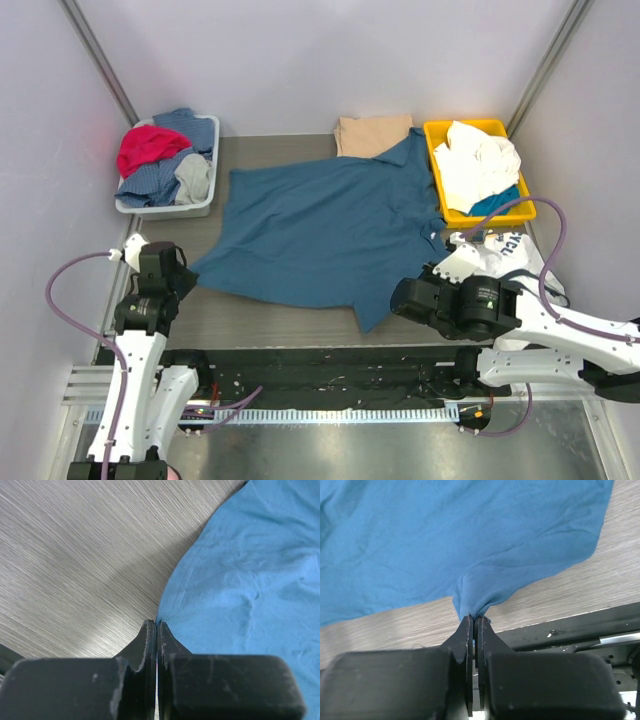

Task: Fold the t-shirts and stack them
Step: Flatten the tshirt out

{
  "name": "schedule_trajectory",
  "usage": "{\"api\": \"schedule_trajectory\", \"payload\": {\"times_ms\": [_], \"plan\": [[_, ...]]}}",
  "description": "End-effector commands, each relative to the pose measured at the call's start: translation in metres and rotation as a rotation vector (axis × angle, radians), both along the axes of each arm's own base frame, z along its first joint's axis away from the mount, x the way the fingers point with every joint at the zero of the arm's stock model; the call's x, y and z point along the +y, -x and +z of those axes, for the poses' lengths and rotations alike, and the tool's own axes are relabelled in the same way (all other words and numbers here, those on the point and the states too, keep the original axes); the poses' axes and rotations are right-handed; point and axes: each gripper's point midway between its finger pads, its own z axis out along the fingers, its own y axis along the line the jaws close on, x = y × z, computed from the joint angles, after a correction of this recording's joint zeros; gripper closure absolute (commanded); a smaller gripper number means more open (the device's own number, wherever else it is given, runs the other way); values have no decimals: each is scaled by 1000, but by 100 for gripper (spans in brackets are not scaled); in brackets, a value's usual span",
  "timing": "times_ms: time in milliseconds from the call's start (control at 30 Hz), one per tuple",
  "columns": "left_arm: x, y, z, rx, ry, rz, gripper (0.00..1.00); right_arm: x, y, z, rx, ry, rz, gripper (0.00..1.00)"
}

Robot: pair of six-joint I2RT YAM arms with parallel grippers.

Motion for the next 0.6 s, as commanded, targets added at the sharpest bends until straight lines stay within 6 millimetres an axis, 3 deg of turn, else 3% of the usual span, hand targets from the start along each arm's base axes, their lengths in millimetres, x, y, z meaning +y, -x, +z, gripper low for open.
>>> {"api": "schedule_trajectory", "payload": {"times_ms": [0, 167, 567], "plan": [[10, -3, 9, -16, -44, 30, 100, -30, 0, 17, -35, 96, -15, 99], [4, -10, -2, -7, -11, 19, 100, -38, -9, 34, -114, 67, -40, 99], [-3, -19, -32, 44, 21, -6, 100, -31, -26, 86, -241, 77, -28, 99]]}}
